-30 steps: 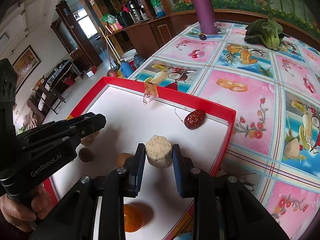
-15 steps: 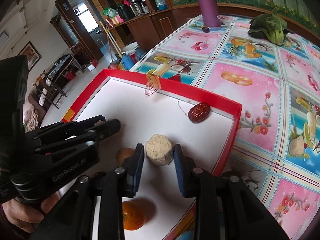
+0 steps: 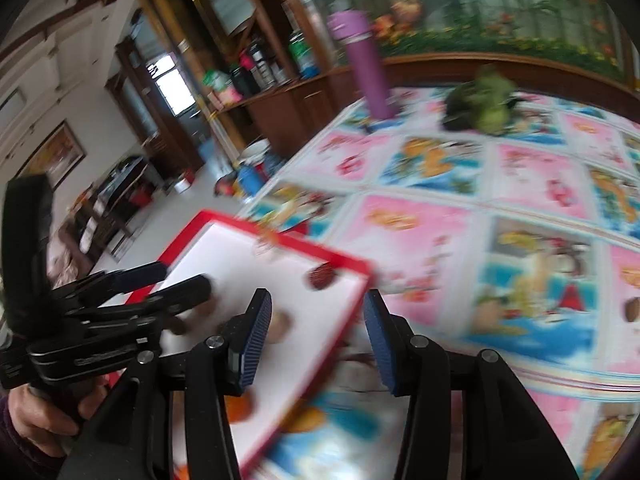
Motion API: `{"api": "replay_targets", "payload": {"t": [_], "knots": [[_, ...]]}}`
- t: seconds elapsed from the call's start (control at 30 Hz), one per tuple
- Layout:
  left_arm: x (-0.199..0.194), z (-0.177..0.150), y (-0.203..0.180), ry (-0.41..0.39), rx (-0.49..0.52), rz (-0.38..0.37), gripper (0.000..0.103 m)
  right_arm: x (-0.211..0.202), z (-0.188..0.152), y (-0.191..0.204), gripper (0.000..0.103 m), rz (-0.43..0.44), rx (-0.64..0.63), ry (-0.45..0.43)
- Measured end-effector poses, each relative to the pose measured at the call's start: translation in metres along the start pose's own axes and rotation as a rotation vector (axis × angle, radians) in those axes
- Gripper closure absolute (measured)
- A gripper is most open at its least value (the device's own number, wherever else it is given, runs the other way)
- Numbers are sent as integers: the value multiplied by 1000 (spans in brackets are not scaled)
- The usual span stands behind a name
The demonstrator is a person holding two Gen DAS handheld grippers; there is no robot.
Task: Organize fruits
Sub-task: 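Grasp a brown round nut with the right gripper while the left gripper grasps another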
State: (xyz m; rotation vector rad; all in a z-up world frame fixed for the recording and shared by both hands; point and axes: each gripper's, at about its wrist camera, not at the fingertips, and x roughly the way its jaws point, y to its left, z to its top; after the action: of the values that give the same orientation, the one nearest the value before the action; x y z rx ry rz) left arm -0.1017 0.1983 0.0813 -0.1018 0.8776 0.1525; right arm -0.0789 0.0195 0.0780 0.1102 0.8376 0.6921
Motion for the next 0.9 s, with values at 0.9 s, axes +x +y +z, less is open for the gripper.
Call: {"api": "replay_targets", "payload": {"t": [0.9], "knots": [[50,-12,-177,77,371,-154,26,-68,-22,-199,55,-379,204,-58]]}}
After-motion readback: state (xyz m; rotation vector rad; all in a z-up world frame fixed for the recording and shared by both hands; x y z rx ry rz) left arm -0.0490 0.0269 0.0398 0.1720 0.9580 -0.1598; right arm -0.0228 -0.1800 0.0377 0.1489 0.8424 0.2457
